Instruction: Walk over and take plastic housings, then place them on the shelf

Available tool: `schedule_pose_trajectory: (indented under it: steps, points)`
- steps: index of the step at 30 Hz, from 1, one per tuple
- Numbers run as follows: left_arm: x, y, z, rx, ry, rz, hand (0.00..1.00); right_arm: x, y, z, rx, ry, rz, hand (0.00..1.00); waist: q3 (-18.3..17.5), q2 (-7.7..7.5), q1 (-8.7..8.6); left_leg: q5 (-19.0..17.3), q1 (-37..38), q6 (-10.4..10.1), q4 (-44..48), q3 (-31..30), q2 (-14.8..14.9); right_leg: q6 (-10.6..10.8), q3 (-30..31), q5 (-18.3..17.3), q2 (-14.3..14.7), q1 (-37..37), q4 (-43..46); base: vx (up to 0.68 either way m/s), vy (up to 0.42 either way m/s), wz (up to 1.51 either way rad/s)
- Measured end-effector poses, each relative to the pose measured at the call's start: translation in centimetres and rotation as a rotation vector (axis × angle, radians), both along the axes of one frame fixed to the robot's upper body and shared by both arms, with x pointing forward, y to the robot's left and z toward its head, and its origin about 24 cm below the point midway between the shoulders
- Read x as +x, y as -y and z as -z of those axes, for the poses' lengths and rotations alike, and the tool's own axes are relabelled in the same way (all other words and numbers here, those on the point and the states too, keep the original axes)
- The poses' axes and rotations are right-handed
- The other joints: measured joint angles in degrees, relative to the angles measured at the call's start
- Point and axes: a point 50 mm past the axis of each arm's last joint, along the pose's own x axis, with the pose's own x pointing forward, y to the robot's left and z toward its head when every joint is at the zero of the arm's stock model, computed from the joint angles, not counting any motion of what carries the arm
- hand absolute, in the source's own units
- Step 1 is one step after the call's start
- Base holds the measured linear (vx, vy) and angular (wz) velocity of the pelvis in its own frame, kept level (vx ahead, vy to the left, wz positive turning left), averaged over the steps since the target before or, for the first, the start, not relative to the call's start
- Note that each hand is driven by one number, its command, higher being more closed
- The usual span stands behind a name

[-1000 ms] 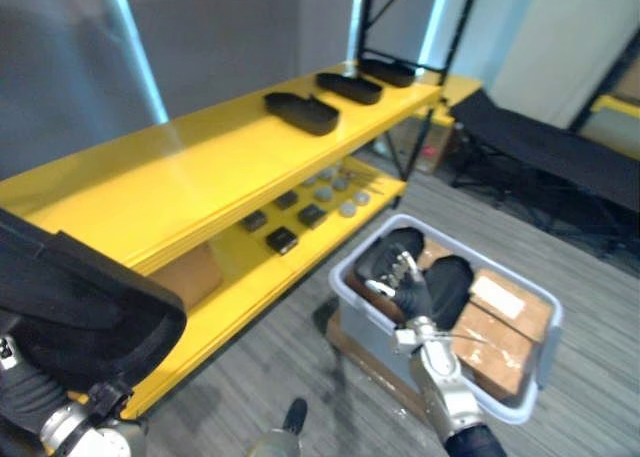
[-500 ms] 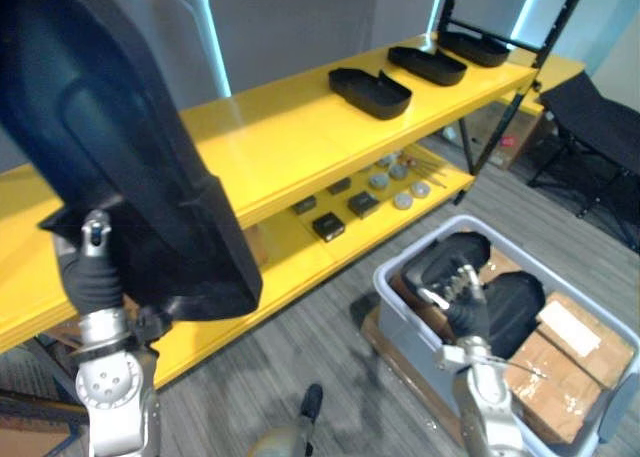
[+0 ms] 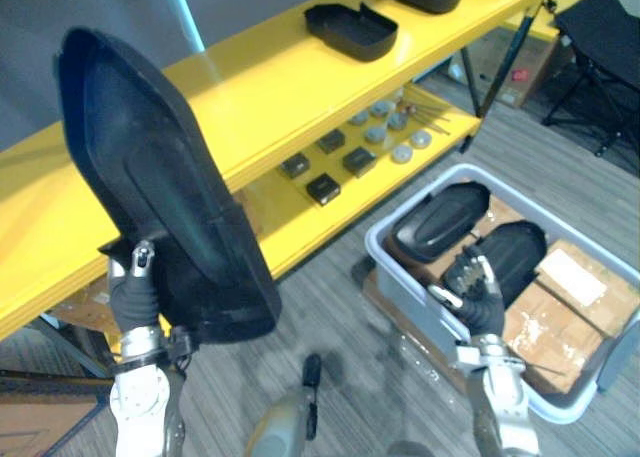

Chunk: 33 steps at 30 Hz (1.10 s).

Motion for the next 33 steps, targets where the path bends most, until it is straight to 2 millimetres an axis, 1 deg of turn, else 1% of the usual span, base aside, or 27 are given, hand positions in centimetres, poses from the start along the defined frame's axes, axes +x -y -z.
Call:
schedule_pose_trajectory:
  steps: [2,3,4,5,6,7,8,9,11,12,13,14,15,16,17,18,19,20,21,22,23,25,26,28,29,32,33]
  points:
    - [-0.5,-0.2,0.5,-0.017,-0.021,-0.027,1.00,0.1,-0.2,0.0,0.007,0.004,-0.010,0.00,0.5,-0.02,0.26,-2.7,0.5,0.3,2.6,0.8,-0.5,-0.2,0.0,-0.1,-0.3,1.7,-0.3,0.03,0.030,-0.12]
    - [-0.9,-0.6,0.7,-0.012,-0.034,-0.044,1.00,0.1,-0.4,0.0,0.017,0.006,-0.009,0.00,0.8,-0.26,0.44,-4.0,0.6,0.4,4.0,1.2,-1.0,-1.1,0.0,-1.2,-0.8,2.7,-0.9,0.01,0.043,-0.10]
    - [-1.2,-1.0,0.7,-0.006,-0.037,-0.061,1.00,0.2,-0.6,0.0,0.025,0.009,-0.009,0.00,1.1,-1.09,0.73,-4.6,0.4,0.6,5.0,2.3,-1.9,-2.2,0.1,-3.2,-2.1,2.9,-1.1,0.02,0.061,-0.03]
    - [-1.3,-1.1,0.6,-0.002,-0.037,-0.067,1.00,0.1,-0.6,0.0,0.028,0.009,-0.008,0.00,1.4,-1.90,0.70,-5.6,0.2,1.1,5.9,2.5,-2.2,-2.9,0.1,-3.6,-2.5,2.9,-1.0,0.03,0.077,-0.04]
    - [-1.5,-1.4,0.4,0.007,-0.032,-0.081,1.00,0.1,-0.7,0.0,0.028,0.009,-0.012,0.00,1.3,-2.28,1.12,-9.6,-1.3,3.6,13.0,3.8,-2.4,-3.7,0.1,-3.9,-3.0,3.5,-0.8,0.10,0.071,-0.01]
    - [-1.6,-1.7,0.2,0.013,-0.019,-0.097,1.00,0.2,-0.6,0.0,0.021,0.016,-0.023,0.00,1.1,-1.44,0.82,-13.3,-1.2,2.5,15.0,3.7,-2.0,-5.2,0.6,-3.3,-2.8,2.3,5.3,0.17,0.071,0.13]
    - [-1.6,-1.8,0.1,0.013,-0.016,-0.103,1.00,0.2,-0.6,0.0,0.018,0.015,-0.026,0.00,1.1,-1.27,0.45,-13.8,-1.1,2.8,15.5,3.0,-2.2,-6.4,1.7,-2.2,-3.2,0.2,10.4,0.21,0.113,0.32]
    - [-1.6,-1.9,-0.2,0.027,-0.005,-0.105,1.00,0.3,-0.8,-0.1,0.015,0.019,-0.034,0.00,0.9,-1.46,0.31,-14.1,-0.5,3.2,14.9,2.0,-2.2,-9.3,3.4,1.8,-3.9,-5.1,20.1,0.22,0.130,0.33]
    - [-1.7,-2.1,-0.8,0.070,0.002,-0.106,1.00,0.7,-1.1,-0.5,-0.012,0.045,-0.058,0.00,0.9,-1.97,0.30,-14.0,2.6,3.6,11.5,0.1,-1.5,-10.1,4.8,11.7,-4.1,-9.8,29.2,0.20,0.086,0.22]
    - [-1.6,-2.1,-1.0,0.081,0.007,-0.103,1.00,0.8,-1.2,-0.7,-0.026,0.064,-0.066,0.00,0.5,-1.98,0.07,-13.7,3.9,4.4,10.2,-1.0,-1.0,-9.1,5.0,8.3,-4.0,-11.1,30.7,0.27,0.028,0.24]
    - [-1.5,-2.2,-1.2,0.078,0.013,-0.104,1.00,1.1,-1.4,-1.2,-0.036,0.090,-0.093,0.00,0.2,-1.92,0.26,-14.2,5.5,4.6,9.3,-1.9,-0.3,-7.4,6.1,4.0,-2.1,-12.5,28.0,0.31,0.029,0.49]
    - [-0.9,-2.2,-1.6,0.075,0.030,-0.097,1.00,1.6,-1.6,-1.8,-0.049,0.118,-0.128,0.00,0.0,-1.59,-0.07,-14.8,6.6,4.3,9.0,-4.1,0.2,-6.1,8.6,1.4,0.9,-14.8,22.2,0.31,0.031,0.42]
    - [-0.7,-2.2,-1.6,0.071,0.034,-0.093,1.00,1.6,-1.6,-1.8,-0.053,0.121,-0.133,0.00,0.0,-1.58,-0.08,-14.9,6.9,4.2,8.9,-4.5,0.2,-5.9,9.5,1.2,1.5,-15.2,21.0,0.24,-0.005,0.74]
    - [-0.1,-1.9,-1.6,0.044,0.044,-0.077,1.00,1.6,-1.6,-2.1,-0.076,0.129,-0.160,0.00,-0.1,-1.37,-0.17,-15.2,7.8,3.5,9.1,-6.7,0.1,-5.5,13.3,1.3,4.1,-16.9,16.6,0.22,-0.039,0.95]
    - [0.4,-1.7,-1.6,0.022,0.049,-0.065,1.00,1.5,-1.5,-2.3,-0.095,0.133,-0.180,0.00,-0.3,-1.40,-0.54,-15.5,8.8,2.8,9.4,-8.8,-0.2,-3.9,17.2,2.3,6.1,-17.7,12.9,0.22,-0.062,1.16]
    - [0.5,-1.7,-1.5,0.015,0.046,-0.065,1.00,1.5,-1.5,-2.4,-0.102,0.133,-0.192,0.00,-0.6,-1.65,-0.73,-15.6,9.2,2.6,9.4,-9.9,-0.6,-3.0,18.2,3.0,6.4,-17.7,10.9,0.23,-0.120,1.30]
    - [0.5,-1.5,-1.3,0.006,0.039,-0.061,1.00,1.4,-1.5,-2.3,-0.099,0.129,-0.213,0.00,-2.0,-2.52,-0.82,-16.0,9.9,2.0,9.2,-12.4,-1.7,-2.7,18.6,5.2,5.9,-17.6,7.0,0.35,-0.244,1.34]
    - [0.3,-1.3,-0.8,0.001,0.016,-0.055,1.00,1.5,-1.5,-2.4,-0.105,0.132,-0.234,0.00,-4.6,-4.17,-0.23,-16.6,9.8,1.0,9.4,-14.3,-3.2,-3.7,17.5,10.4,4.5,-17.4,2.1,0.37,-0.280,1.24]
    - [0.2,-1.2,-0.7,-0.001,0.007,-0.056,1.00,1.6,-1.5,-2.5,-0.104,0.137,-0.244,0.00,-5.2,-4.93,0.23,-17.0,9.9,0.4,9.5,-15.1,-3.9,-2.7,17.0,12.9,4.0,-16.9,0.5,0.33,-0.260,0.96]
    - [0.2,-1.0,-0.3,-0.018,-0.009,-0.053,1.00,1.7,-1.4,-2.7,-0.103,0.139,-0.250,0.00,-5.4,-4.48,0.23,-17.3,9.9,-0.1,10.1,-15.9,-3.8,-1.4,15.3,12.6,3.9,-15.6,-0.3,0.22,-0.196,0.91]
    - [0.0,-0.3,0.6,-0.056,-0.045,-0.043,1.00,1.9,-1.0,-2.9,-0.109,0.142,-0.255,0.00,-6.0,-2.93,0.35,-17.8,9.6,-0.7,10.6,-15.9,-2.5,-2.2,12.5,13.4,4.8,-12.7,-3.3,0.19,-0.168,0.93]
    - [-0.4,0.5,1.5,-0.094,-0.082,-0.040,1.00,2.3,-0.6,-3.5,-0.105,0.157,-0.273,0.00,-6.9,-1.24,1.16,-17.9,9.8,-1.0,8.8,-11.0,0.5,-2.6,9.1,13.7,5.7,-9.5,-6.6,0.20,-0.165,0.87]
    - [-0.3,0.8,1.6,-0.102,-0.084,-0.031,1.00,2.4,-0.4,-3.5,-0.100,0.160,-0.269,0.00,-7.1,-0.89,0.86,-17.9,9.6,-1.0,8.3,-7.8,1.8,-2.8,7.6,13.7,5.8,-8.5,-7.4,0.16,-0.158,1.03]
    - [0.3,1.7,1.5,-0.127,-0.072,0.002,1.00,2.3,0.5,-3.4,-0.096,0.141,-0.229,0.00,-7.2,-0.03,-0.42,-16.3,9.7,-0.8,6.9,6.0,8.3,-3.5,2.2,13.2,5.5,-5.3,-8.1,0.11,-0.066,1.23]
    - [0.7,2.2,1.4,-0.142,-0.062,0.020,1.00,2.2,1.0,-3.3,-0.092,0.136,-0.196,0.00,-7.5,0.62,-0.85,-14.1,9.9,-2.1,5.2,9.7,9.6,-3.5,0.4,13.1,4.7,-4.3,-8.1,0.10,0.047,1.04]
    - [1.5,2.6,0.8,-0.136,-0.035,0.052,1.00,2.1,1.7,-3.4,-0.062,0.144,-0.127,0.00,-7.3,0.96,-1.48,-12.7,9.9,-1.2,4.5,11.9,7.6,-2.5,-1.5,12.5,2.2,-2.5,-8.3,0.06,0.153,0.76]
    - [1.8,2.6,0.5,-0.126,-0.028,0.056,1.00,2.1,1.7,-3.2,-0.043,0.144,-0.104,0.00,-6.9,0.44,-1.41,-12.5,10.3,-0.8,4.5,11.8,6.4,-1.8,-1.7,12.1,1.3,-1.7,-8.4,0.04,0.168,0.34]
